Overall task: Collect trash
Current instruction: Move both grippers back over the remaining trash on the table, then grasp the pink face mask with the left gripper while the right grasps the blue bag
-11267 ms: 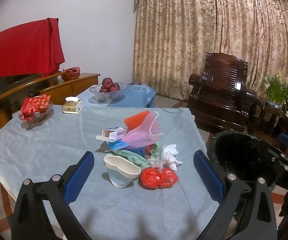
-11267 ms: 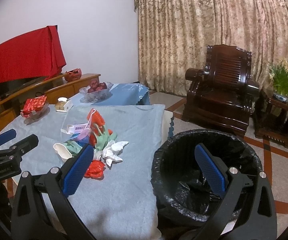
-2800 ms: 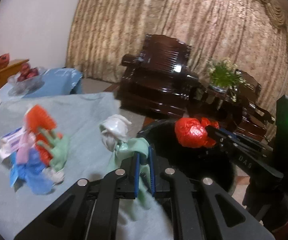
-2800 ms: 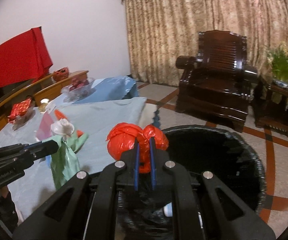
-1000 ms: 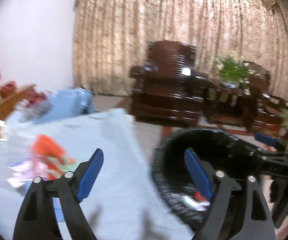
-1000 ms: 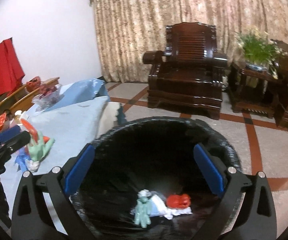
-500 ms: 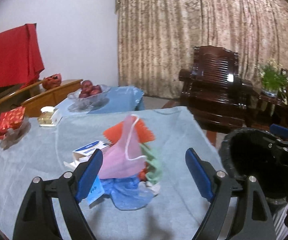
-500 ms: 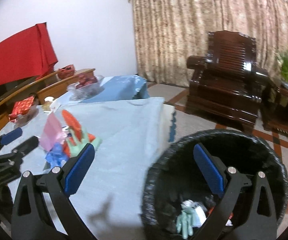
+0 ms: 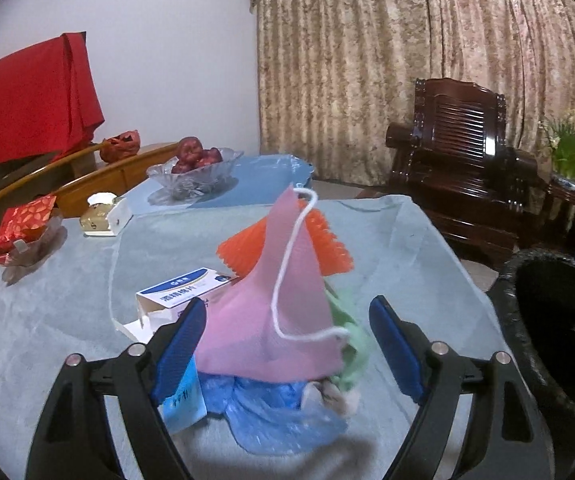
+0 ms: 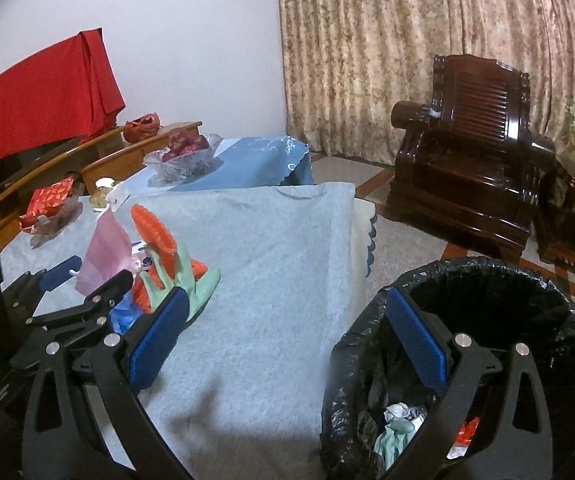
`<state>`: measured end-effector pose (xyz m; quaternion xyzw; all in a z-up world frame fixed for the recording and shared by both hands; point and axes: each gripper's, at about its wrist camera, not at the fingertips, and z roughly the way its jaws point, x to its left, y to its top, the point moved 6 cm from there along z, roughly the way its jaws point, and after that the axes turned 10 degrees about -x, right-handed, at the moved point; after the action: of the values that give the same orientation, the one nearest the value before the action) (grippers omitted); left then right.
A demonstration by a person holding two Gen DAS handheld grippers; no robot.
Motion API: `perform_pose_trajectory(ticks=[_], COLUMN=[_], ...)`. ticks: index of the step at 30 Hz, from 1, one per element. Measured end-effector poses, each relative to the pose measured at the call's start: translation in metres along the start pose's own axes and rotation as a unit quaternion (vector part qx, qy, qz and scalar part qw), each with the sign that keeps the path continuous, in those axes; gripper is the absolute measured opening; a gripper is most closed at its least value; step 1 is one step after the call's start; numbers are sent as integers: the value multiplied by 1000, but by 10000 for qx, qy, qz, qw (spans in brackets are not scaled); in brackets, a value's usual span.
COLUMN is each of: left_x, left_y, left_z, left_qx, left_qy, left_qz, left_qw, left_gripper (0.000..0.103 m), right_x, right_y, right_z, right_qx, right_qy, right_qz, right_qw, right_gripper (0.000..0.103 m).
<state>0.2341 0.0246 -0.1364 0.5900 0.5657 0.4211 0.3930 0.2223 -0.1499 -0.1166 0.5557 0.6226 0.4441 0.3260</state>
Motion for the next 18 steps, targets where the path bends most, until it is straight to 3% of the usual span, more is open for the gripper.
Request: perform_pose_trajectory(ticks=[3,5,8,11,18], left_x=[3,4,7,11,24], left_y=[-2,-2,-2,5,28], left_z=[7,9,11,6,-23], left_qx=[48,97,157,85,-217], left_qy=[-42,-96,-179,-221,-283], left_qz=[-40,-81,-175,-241,-430], left_qw=[10000,9999,9996,9994,9984], left_gripper=[58,35,13,3,1], right_x=[0,1,2,7,20], right_y=[-2,-3,-3,-2,5], right_z=[3,5,7,7,4], right_qx=[28,48,61,38,-68], right_qy=[6,18,47,94,223], right_qz=[-2,2,12,-12,-50], right_qw=[10000,10000,10000,9999,9997], right_gripper=[96,96,96,96,96])
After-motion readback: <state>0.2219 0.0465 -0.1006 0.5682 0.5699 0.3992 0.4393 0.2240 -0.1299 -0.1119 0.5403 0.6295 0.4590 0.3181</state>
